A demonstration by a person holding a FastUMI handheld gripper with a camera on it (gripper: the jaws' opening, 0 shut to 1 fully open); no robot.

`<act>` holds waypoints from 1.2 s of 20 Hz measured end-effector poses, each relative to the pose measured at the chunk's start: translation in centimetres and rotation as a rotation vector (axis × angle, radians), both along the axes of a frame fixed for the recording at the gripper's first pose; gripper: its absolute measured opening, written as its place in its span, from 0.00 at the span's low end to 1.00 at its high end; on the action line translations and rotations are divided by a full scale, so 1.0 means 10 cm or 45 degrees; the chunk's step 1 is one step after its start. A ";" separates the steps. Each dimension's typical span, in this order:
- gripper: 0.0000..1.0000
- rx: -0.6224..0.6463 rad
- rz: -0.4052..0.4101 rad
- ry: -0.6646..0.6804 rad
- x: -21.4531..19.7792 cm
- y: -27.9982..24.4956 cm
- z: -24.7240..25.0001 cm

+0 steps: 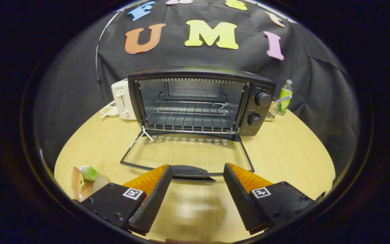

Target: Open the toaster oven, put the food inside, and close the toaster oven door.

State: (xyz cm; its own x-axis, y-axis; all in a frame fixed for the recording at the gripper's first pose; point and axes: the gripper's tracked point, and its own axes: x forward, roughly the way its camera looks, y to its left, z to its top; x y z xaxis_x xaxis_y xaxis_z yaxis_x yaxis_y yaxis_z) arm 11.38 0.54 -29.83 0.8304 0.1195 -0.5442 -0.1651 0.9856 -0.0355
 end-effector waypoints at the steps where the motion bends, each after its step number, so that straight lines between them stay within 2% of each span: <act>1: 1.00 0.054 0.032 0.027 -0.06 0.05 0.04; 4: 1.00 0.211 0.106 0.106 -0.20 0.16 0.19; 10: 0.95 0.426 0.247 0.261 -0.54 0.50 0.43; 18: 0.94 0.598 0.519 0.602 -1.07 1.14 0.39; 24: 0.90 0.609 0.582 0.764 -1.26 1.32 0.25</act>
